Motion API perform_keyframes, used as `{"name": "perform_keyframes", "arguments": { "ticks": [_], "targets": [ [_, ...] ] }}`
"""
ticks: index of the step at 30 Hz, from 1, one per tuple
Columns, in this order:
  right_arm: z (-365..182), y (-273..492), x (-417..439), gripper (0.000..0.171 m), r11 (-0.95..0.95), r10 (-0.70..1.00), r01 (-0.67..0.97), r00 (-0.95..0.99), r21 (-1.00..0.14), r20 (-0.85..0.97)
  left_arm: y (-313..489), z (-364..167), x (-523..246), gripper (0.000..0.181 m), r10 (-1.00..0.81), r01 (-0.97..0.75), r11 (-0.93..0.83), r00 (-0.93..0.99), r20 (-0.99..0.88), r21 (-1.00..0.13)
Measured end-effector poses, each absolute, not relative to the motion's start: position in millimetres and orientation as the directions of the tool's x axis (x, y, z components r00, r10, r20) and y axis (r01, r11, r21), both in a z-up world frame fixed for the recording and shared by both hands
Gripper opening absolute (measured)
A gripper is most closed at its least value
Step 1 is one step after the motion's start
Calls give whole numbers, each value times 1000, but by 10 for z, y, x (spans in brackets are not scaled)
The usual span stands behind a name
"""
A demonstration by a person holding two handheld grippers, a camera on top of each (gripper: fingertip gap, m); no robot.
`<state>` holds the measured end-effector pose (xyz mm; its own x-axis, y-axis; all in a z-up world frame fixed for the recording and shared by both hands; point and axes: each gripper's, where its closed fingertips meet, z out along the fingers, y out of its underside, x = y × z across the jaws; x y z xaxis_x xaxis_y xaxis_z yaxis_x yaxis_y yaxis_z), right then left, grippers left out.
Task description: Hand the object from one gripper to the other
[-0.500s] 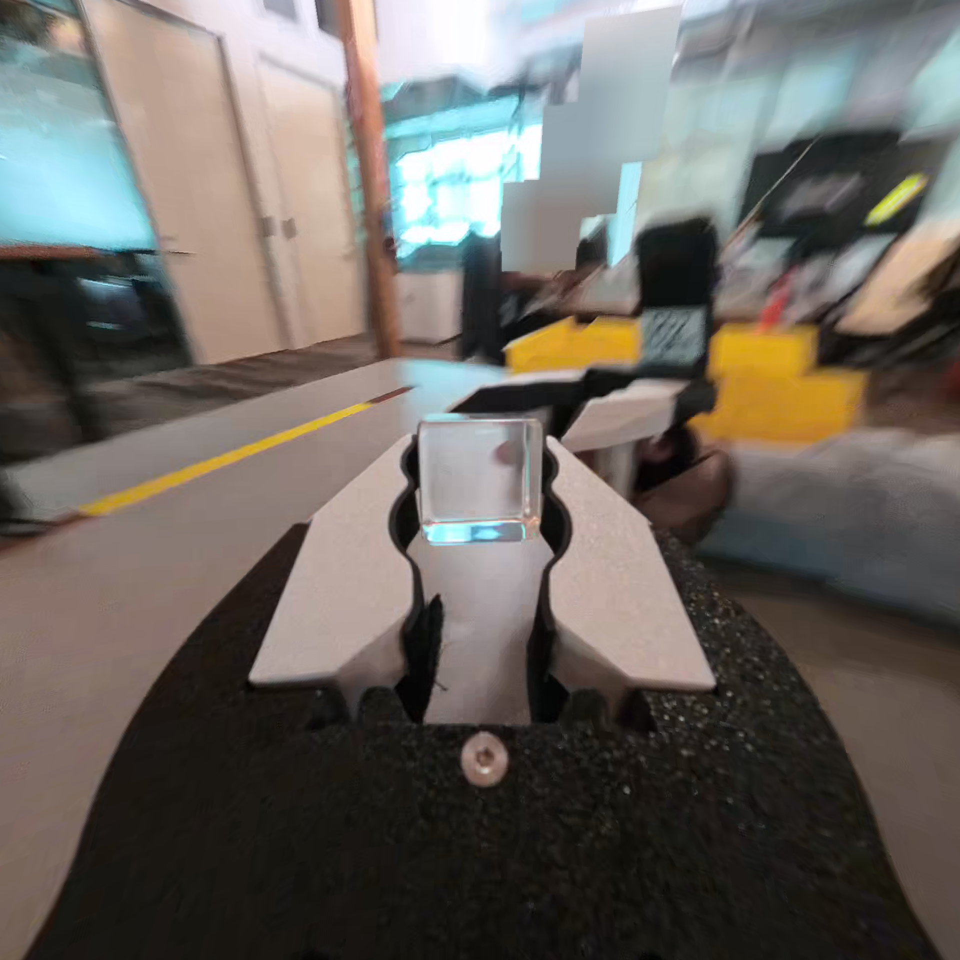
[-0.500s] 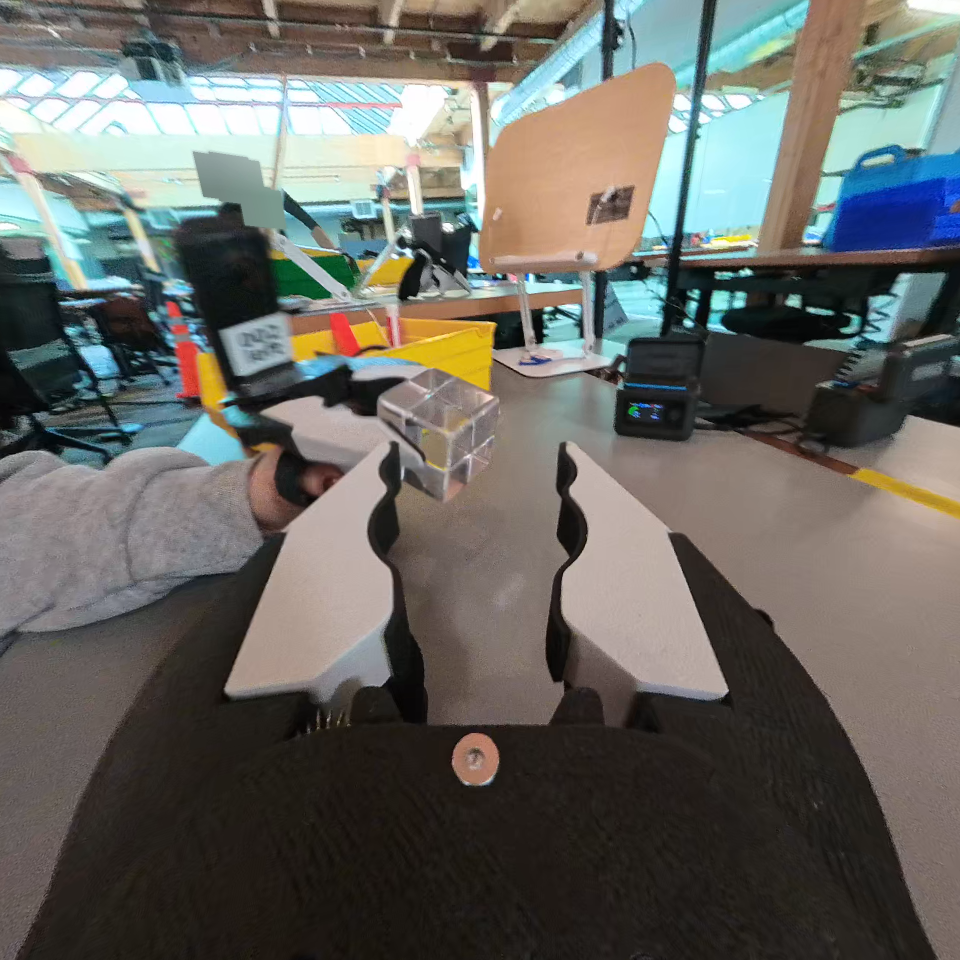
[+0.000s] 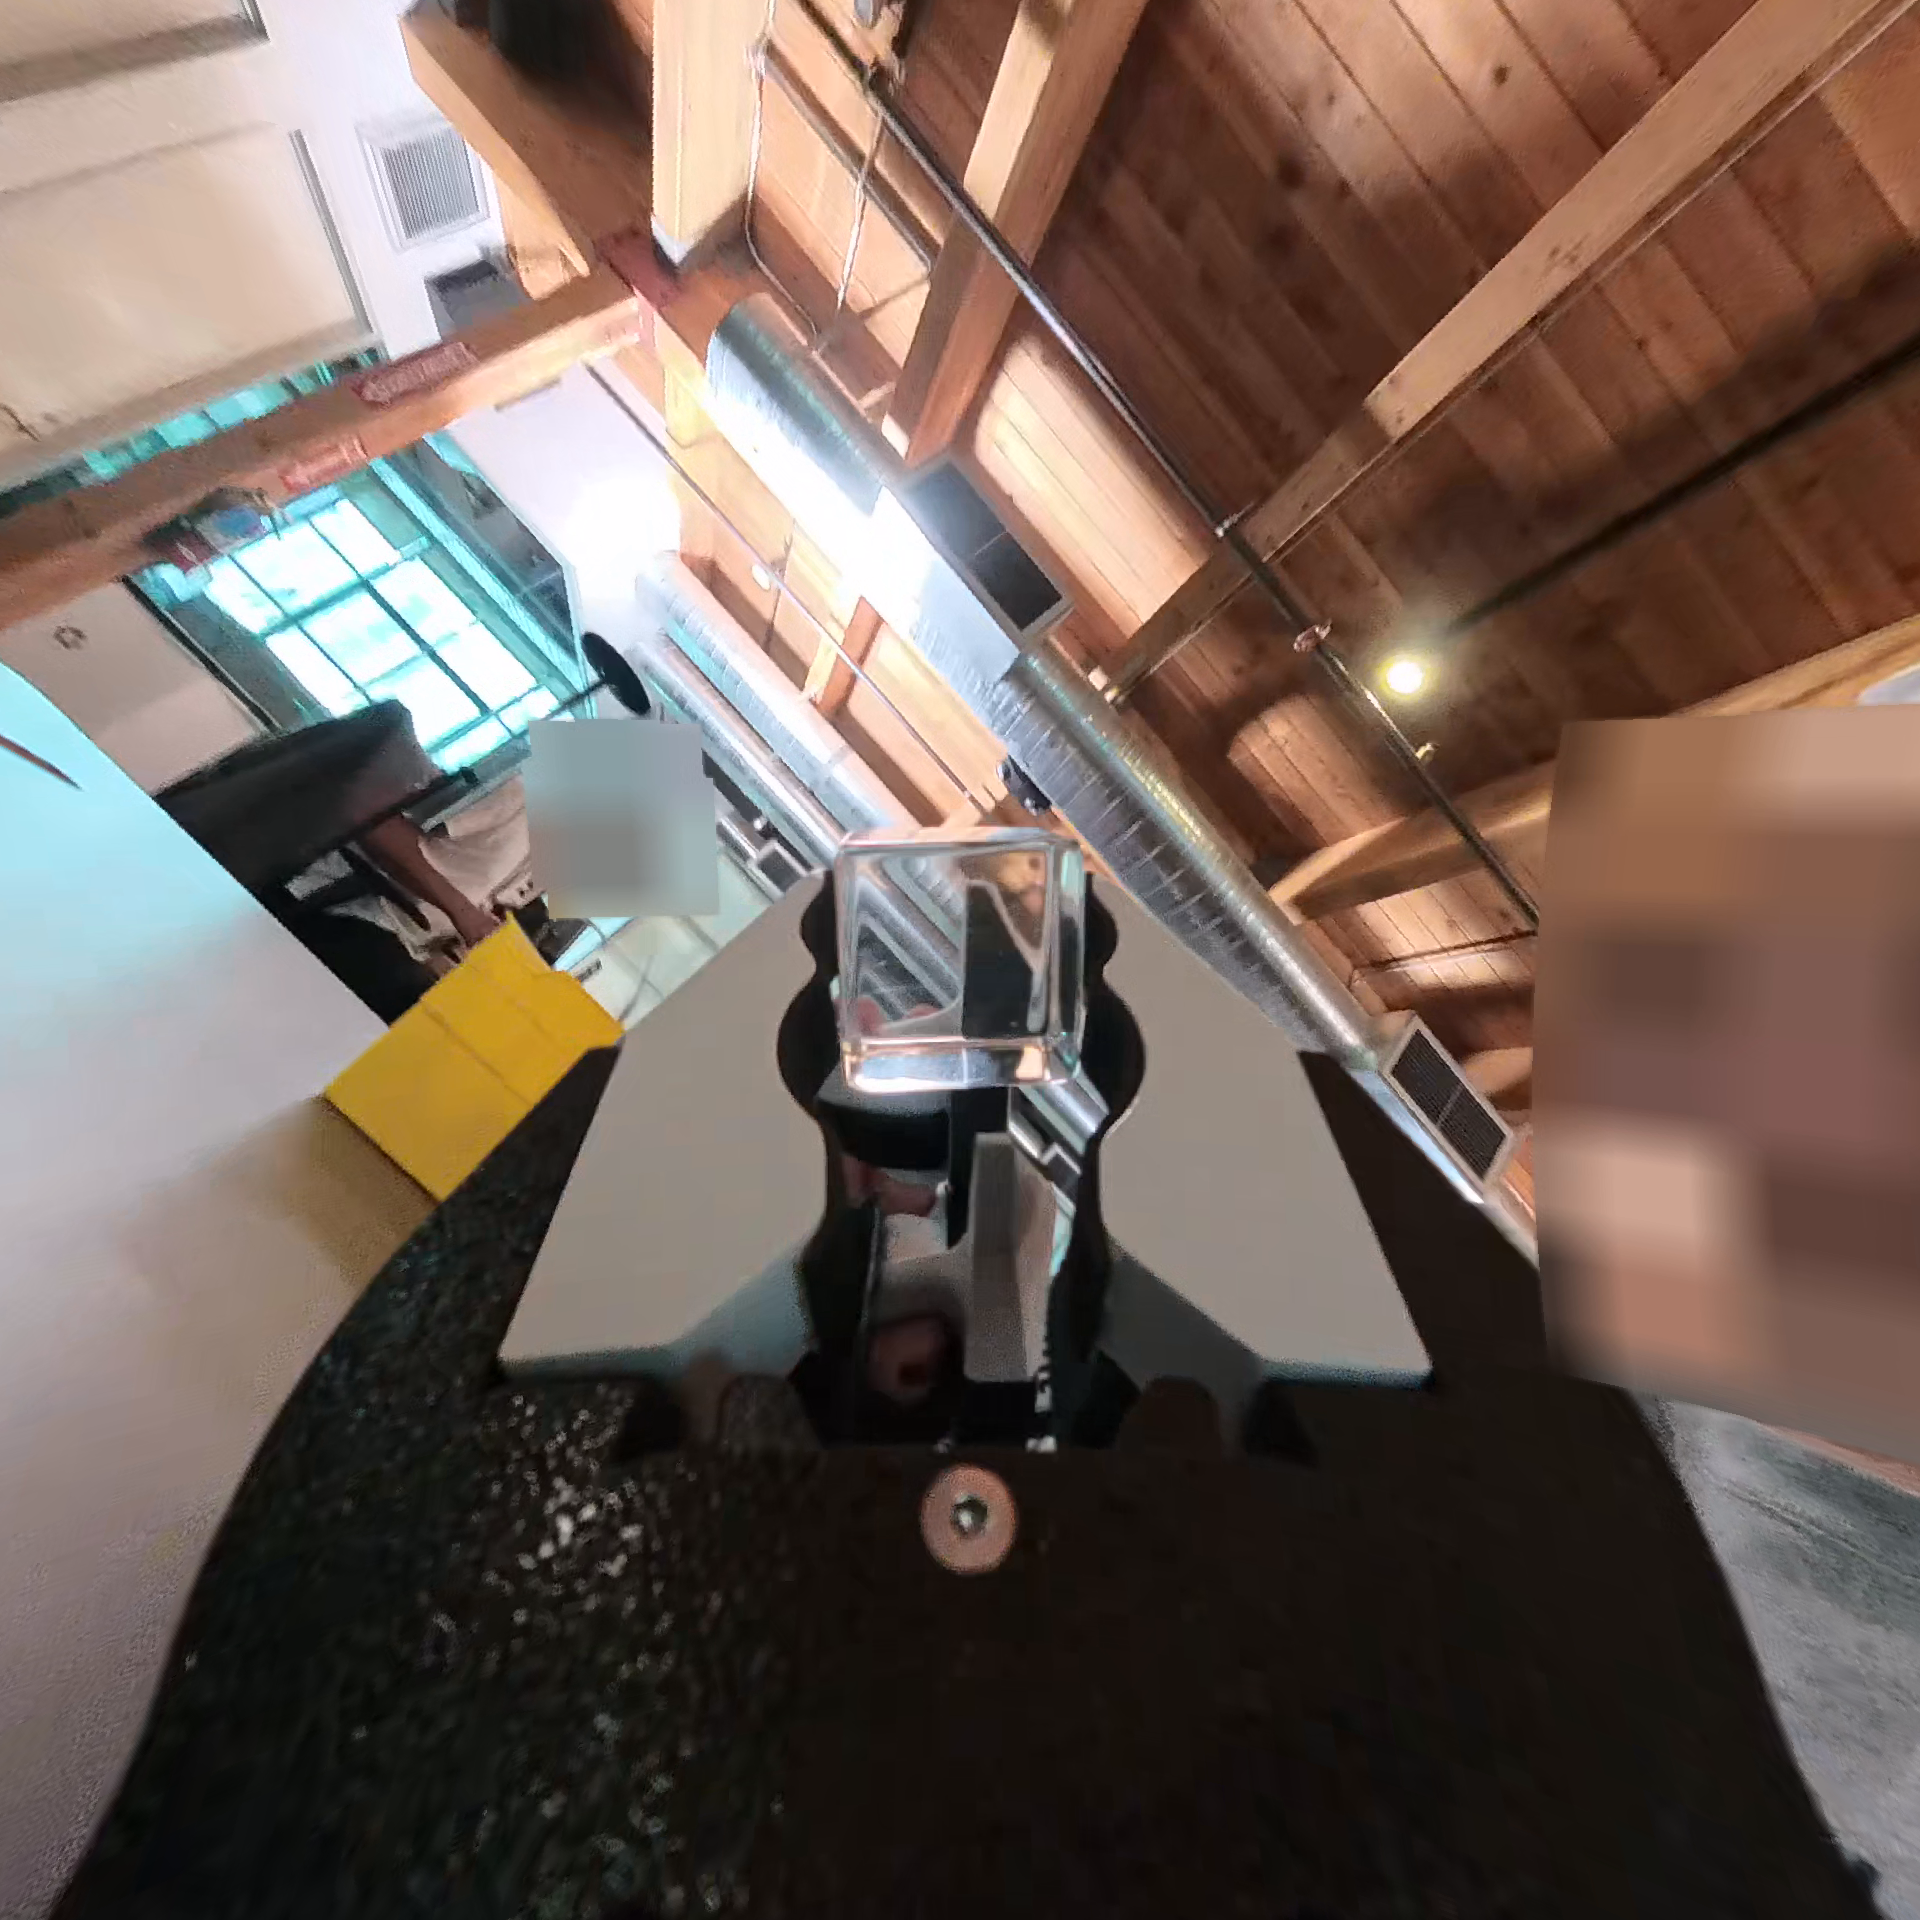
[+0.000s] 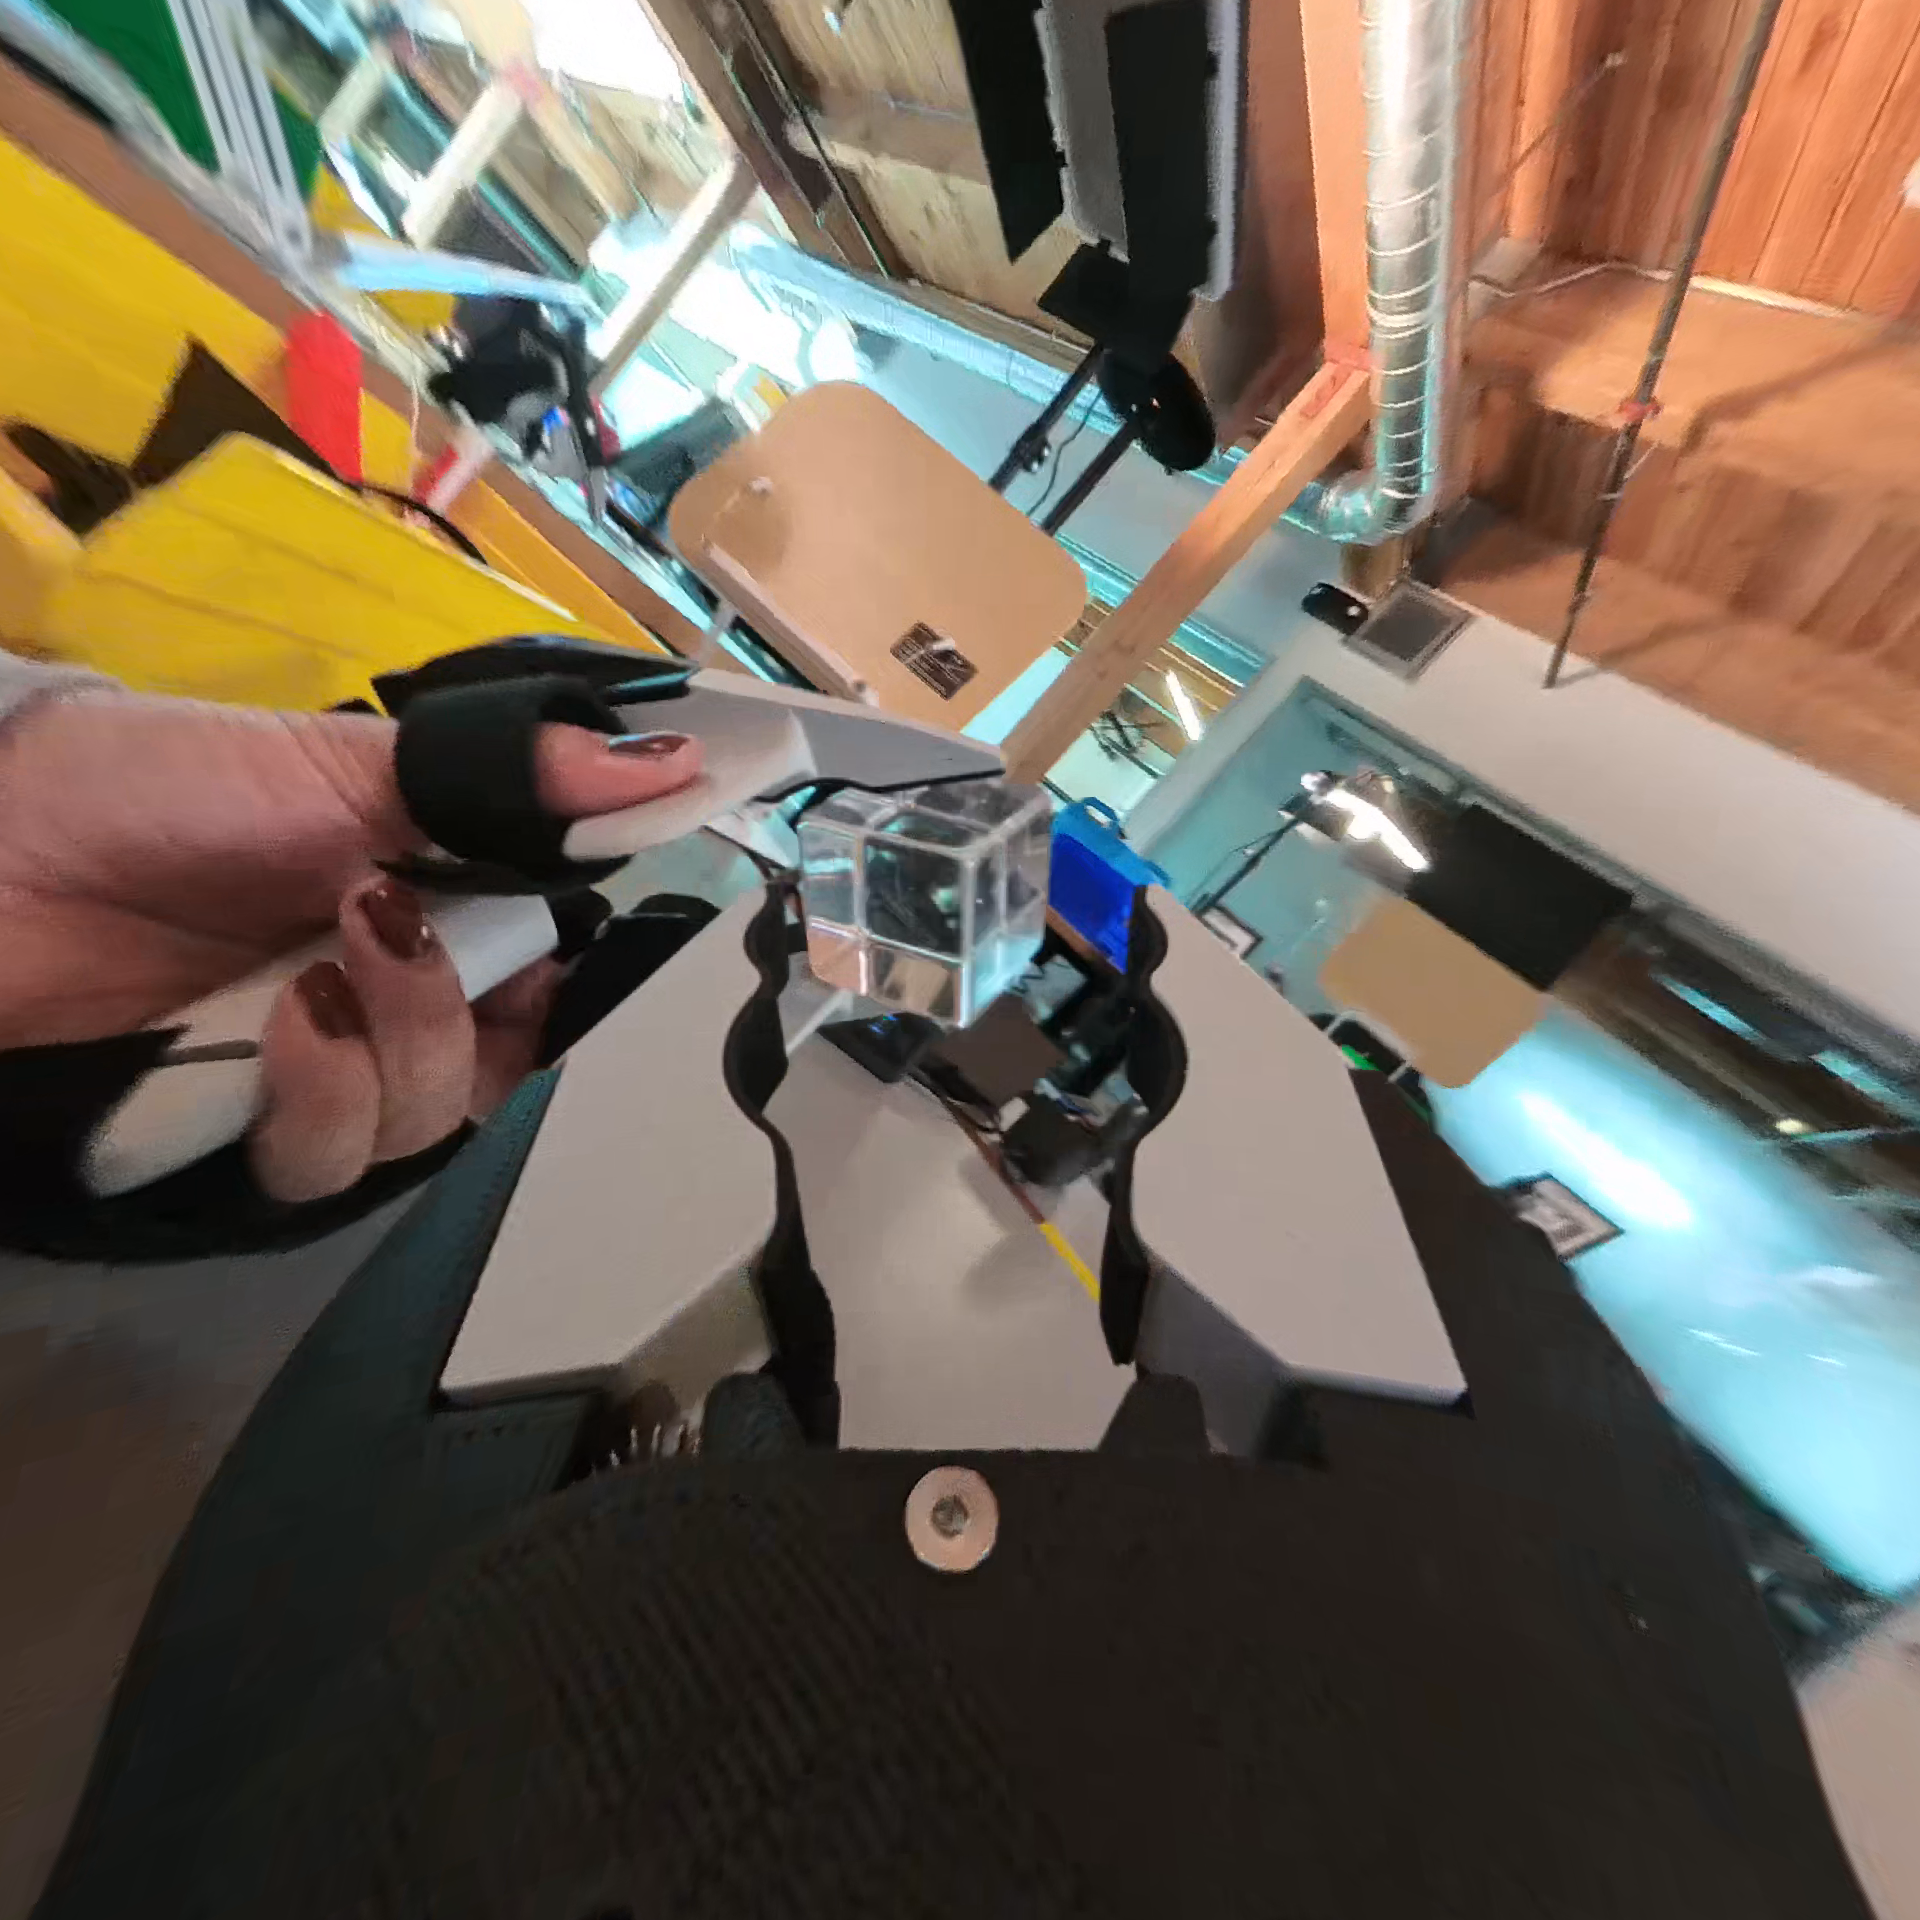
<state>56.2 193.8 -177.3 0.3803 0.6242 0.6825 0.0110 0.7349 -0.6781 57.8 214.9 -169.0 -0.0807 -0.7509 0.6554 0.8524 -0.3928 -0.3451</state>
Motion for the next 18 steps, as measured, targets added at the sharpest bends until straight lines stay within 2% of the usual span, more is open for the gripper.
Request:
{"name": "perform_keyframes", "arguments": {
  "ticks": [1,3,7,9,13,14,16,18],
  "targets": [
    [-1800,1932,541,62,752,600,34,376,-658,706,2149,-1710,637,42,-745,837,-413,-84,661,-359],
    [-1829,1985,533,58,759,573,78,391,-647,720,2160,-1755,717,42,-734,817,-434,-75,675,-380],
    [-1817,2056,541,63,738,571,107,427,-666,701,2162,-1745,730,43,-718,833,-464,-154,679,-301],
    [-1831,2090,527,67,742,543,146,442,-654,715,2159,-1754,780,43,-714,832,-465,-152,684,-301],
    [-1847,2081,514,59,728,557,152,438,-669,705,2159,-1736,769,43,-714,835,-469,-167,680,-287],
    [-1850,2064,508,53,730,559,147,433,-667,707,2152,-1728,770,43,-715,832,-474,-173,677,-288],
    [-1861,2071,498,52,704,600,134,411,-697,686,2168,-1748,771,43,-700,821,-490,-170,694,-293],
    [-1911,2106,494,52,662,656,129,376,-738,654,2204,-1810,789,42,-684,799,-483,-89,724,-358]
  ]
}}
